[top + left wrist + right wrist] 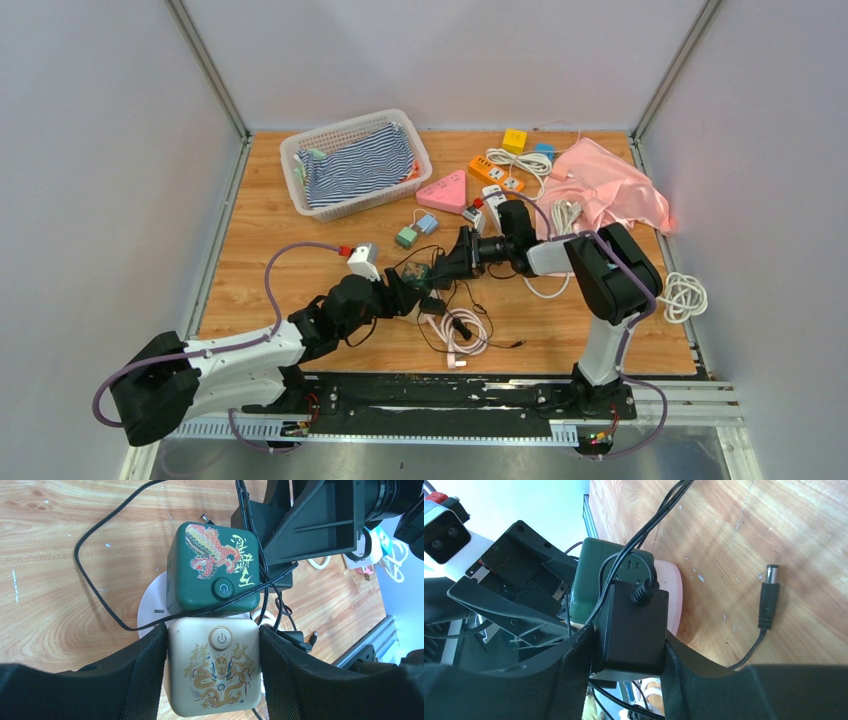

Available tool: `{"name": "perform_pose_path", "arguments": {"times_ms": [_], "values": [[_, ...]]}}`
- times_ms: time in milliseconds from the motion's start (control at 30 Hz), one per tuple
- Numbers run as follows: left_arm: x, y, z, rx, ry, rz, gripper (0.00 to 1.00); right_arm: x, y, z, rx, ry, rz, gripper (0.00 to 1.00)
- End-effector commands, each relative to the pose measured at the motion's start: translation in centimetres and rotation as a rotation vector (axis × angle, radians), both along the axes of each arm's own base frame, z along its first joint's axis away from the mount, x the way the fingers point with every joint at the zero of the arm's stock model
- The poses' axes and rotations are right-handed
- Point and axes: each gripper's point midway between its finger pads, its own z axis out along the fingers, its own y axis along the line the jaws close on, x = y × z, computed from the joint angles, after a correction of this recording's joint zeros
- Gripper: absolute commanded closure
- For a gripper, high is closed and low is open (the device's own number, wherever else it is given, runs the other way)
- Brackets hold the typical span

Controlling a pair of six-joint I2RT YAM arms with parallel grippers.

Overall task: Pull the plug off the socket
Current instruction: Remove the plug from the socket.

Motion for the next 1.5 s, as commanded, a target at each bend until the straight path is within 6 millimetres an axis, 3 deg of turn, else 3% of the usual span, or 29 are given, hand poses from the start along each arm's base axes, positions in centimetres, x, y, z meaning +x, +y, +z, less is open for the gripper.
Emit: {"name": "perform_pose_path", "arguments": {"times_ms": [0,233,333,533,667,867,1100,1300,1467], "values": [[-1.0,1.0,-2.6,0.043,0.079,0.008,1.00,-0.1,0.3,0.0,-0.003,-0.023,0.024,0.52],[-1.0,1.1,-2.3,0.032,0.071,0.011,0.95,0.0,0.3,0.1,-0.001,-0.032,0.029,0.79],[-1.2,1.1,-1.5,0.015,0.041,-0.011,0.78,0.0,0.4,0.2,0.002,-0.038,0.032,0.87],[-2.4,1.0,2.3,-0.069,-0.095,-0.105,0.33,0.1,0.3,0.5,0.000,-0.079,0.041,0.94],[-3.4,1.0,4.1,-0.116,-0.171,-0.169,0.15,0.2,0.3,0.8,0.000,-0.103,0.045,0.95],[-3.3,0.9,4.0,-0.077,-0.181,-0.198,0.09,0.3,0.4,1.2,0.005,-0.118,0.046,0.97],[0.5,2.5,5.4,0.174,-0.233,-0.083,0.07,0.5,0.3,2.7,0.004,-0.203,0.050,0.98],[1.3,0.6,5.9,0.224,-0.223,-0.149,0.15,0.1,0.6,3.1,-0.004,-0.234,0.069,0.99],[1.8,-0.2,4.5,0.270,-0.183,-0.172,0.22,0.0,0.8,3.2,-0.007,-0.244,0.077,0.99]]}}
